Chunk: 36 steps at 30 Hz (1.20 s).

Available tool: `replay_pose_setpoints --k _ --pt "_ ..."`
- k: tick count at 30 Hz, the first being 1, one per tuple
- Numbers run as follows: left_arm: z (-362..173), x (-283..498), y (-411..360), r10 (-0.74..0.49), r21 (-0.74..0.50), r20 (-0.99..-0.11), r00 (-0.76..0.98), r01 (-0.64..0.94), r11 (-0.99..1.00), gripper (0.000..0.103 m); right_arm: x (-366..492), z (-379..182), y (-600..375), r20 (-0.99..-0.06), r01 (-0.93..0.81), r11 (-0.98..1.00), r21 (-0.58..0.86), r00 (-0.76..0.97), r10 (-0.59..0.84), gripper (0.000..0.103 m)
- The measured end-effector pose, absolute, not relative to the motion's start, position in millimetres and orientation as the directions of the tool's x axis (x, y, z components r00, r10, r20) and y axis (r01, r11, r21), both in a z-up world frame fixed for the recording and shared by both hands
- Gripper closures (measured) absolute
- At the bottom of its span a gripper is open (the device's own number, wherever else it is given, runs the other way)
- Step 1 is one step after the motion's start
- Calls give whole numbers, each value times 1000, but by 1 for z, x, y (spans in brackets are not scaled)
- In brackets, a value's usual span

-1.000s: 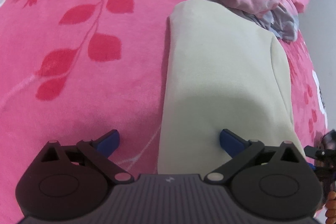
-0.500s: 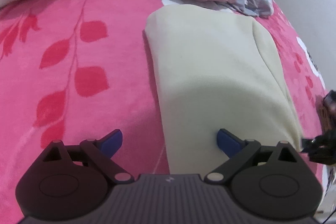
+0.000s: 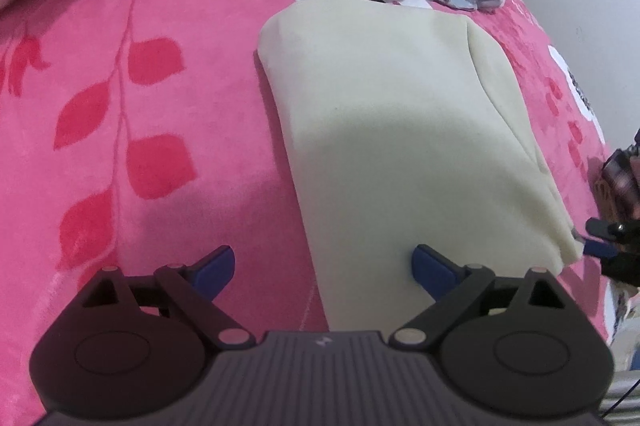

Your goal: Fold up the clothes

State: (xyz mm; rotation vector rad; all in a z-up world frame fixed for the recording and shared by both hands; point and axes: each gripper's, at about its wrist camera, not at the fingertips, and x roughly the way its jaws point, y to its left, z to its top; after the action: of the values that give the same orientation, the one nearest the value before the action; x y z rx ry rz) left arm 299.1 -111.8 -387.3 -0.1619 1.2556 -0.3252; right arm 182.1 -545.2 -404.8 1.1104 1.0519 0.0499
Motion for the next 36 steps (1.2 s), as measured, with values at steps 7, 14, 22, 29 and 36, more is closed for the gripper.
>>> replay_pose_setpoints --k 7,14,22,29,36 --pt "-384 298 -106 -358 -342 -896 262 103 934 12 214 -409 -548 -698 419 568 708 535 476 73" --pt "-385 295 -90 -507 -516 -827 243 27 856 11 239 -415 -534 -673 364 574 734 500 545 33" --pt "-421 301 -97 -580 -589 -797 170 -6 808 7 267 -442 -523 -644 299 573 763 429 634 16" --pt "-423 296 -111 -599 -605 -785 160 13 796 4 273 -449 -499 -576 242 523 817 304 759 1" --pt "-423 293 -125 -584 -588 -797 151 21 808 3 272 -446 -479 -591 198 557 807 265 762 13"
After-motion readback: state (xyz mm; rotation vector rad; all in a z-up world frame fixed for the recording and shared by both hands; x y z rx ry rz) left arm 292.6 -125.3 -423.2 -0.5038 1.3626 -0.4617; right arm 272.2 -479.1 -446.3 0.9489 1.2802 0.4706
